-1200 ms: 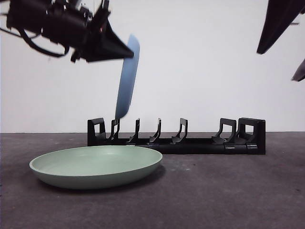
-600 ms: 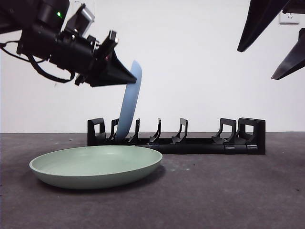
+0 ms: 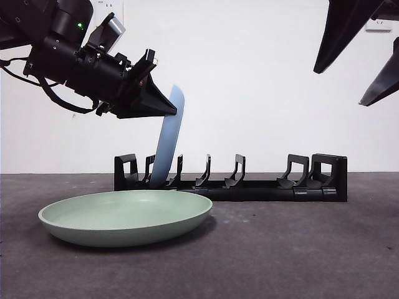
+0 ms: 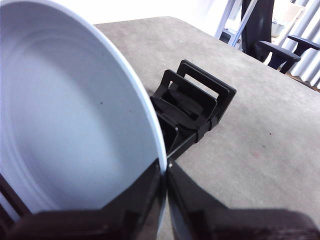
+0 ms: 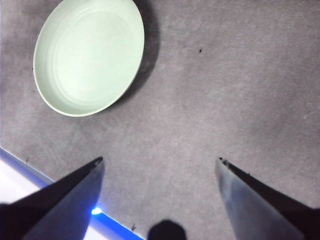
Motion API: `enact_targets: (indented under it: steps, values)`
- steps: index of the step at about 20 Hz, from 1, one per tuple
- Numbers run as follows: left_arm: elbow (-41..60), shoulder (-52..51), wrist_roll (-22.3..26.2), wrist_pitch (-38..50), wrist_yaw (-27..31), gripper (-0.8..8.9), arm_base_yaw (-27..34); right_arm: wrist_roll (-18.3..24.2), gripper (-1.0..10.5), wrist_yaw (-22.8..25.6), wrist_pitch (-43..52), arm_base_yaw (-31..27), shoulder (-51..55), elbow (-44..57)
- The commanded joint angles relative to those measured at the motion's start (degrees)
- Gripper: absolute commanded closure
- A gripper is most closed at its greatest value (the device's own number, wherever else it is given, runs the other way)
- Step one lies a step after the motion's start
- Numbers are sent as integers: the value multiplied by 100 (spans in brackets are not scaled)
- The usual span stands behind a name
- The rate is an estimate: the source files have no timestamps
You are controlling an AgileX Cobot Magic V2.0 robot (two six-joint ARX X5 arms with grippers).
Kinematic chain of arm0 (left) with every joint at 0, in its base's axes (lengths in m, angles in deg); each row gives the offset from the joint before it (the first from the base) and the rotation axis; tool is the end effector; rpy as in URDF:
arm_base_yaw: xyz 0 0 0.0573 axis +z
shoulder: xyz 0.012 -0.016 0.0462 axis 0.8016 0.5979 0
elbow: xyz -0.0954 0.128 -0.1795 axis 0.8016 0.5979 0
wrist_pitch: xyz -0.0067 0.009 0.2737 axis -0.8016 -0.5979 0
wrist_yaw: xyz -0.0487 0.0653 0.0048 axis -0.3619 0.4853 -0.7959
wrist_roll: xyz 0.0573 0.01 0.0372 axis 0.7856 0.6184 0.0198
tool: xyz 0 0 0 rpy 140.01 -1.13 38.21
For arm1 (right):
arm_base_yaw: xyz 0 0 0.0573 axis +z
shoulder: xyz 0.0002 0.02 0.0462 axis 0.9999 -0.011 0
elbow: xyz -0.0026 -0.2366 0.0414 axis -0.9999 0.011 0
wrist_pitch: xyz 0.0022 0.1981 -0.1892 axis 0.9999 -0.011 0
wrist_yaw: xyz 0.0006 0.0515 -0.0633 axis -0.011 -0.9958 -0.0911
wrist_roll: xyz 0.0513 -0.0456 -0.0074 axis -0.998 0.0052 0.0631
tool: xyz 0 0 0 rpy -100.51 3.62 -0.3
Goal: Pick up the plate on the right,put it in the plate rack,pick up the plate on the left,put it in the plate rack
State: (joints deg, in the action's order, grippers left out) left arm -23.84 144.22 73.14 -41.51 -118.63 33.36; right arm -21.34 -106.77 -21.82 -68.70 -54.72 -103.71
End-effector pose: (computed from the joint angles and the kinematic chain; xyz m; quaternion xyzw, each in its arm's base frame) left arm 0.3602 -0.1584 0.1768 -0.0472 0.1805 -0.4139 0.8910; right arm 0.2297 0.1059 0.2476 0.0390 0.4962 0.2835 0.8197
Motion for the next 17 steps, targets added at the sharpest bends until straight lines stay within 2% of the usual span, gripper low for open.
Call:
enact_targets:
  steps: [1,3,13,17]
  values:
    - [-26,44,92,37,68,673,22,-33,569,9,44,13,0,48]
    - [-55,44,90,26,28,626,13,-33,569,9,44,11,0,48]
    - [-229,35,87,-155,-149,624,-164,-33,569,9,42,13,0,48]
    - [-289,-94,90,-505,-149,623,-203,-33,569,33,44,11,0,48]
